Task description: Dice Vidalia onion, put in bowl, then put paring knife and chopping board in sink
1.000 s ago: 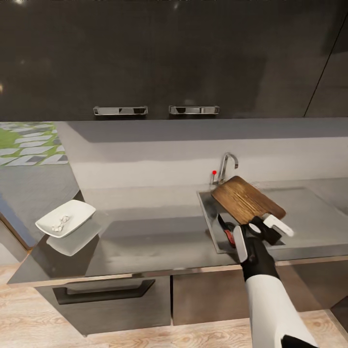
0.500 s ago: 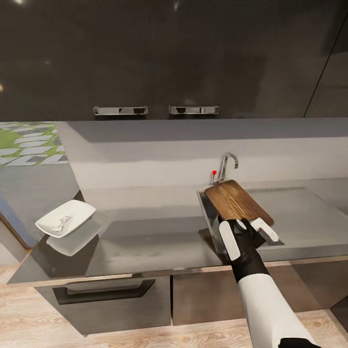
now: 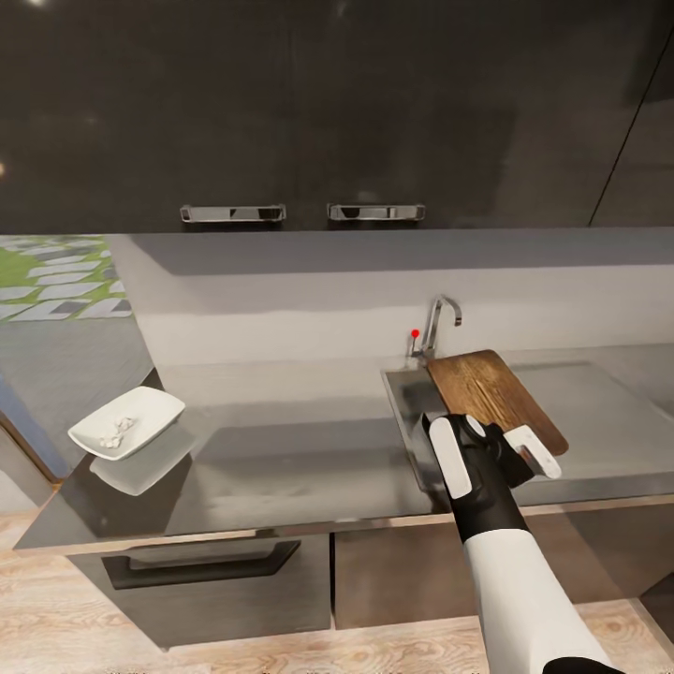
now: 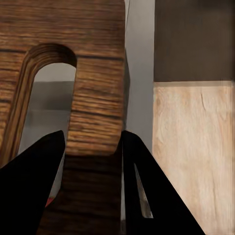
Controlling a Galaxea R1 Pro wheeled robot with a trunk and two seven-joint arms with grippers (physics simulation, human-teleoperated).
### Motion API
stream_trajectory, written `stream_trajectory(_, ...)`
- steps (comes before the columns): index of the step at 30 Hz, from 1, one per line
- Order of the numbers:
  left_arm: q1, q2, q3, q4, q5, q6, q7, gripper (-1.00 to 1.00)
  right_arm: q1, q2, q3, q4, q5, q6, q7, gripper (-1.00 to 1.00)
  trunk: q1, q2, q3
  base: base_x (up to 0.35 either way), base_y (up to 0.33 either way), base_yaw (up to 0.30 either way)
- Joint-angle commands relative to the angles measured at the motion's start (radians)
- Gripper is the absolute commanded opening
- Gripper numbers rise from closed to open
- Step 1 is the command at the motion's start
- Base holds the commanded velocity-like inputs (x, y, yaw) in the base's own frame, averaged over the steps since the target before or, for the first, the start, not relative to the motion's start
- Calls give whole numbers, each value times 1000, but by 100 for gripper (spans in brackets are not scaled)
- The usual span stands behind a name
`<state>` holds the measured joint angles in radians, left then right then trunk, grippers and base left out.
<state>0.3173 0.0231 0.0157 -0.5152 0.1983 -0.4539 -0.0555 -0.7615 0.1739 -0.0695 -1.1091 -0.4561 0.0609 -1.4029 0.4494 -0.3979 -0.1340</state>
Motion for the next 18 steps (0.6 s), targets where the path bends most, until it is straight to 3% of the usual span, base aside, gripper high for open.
stream_trajectory(1,0,0,1,-2,7,0,-6,100,-1,1,-1,-2,-2,7,-6,-100,1,-2,-3,22,0,0)
stream_trajectory(10,1,0,1,-2,7,0,-6,100,-1,1,0,-1,-6,7,-10,-100,1,-2,-17,161,0,0)
stream_trajectory(18,0,0,1,-2,7,0,-6,100,-1,1,5,3,-52,8,-8,-100,1,-2,-30,19,0,0)
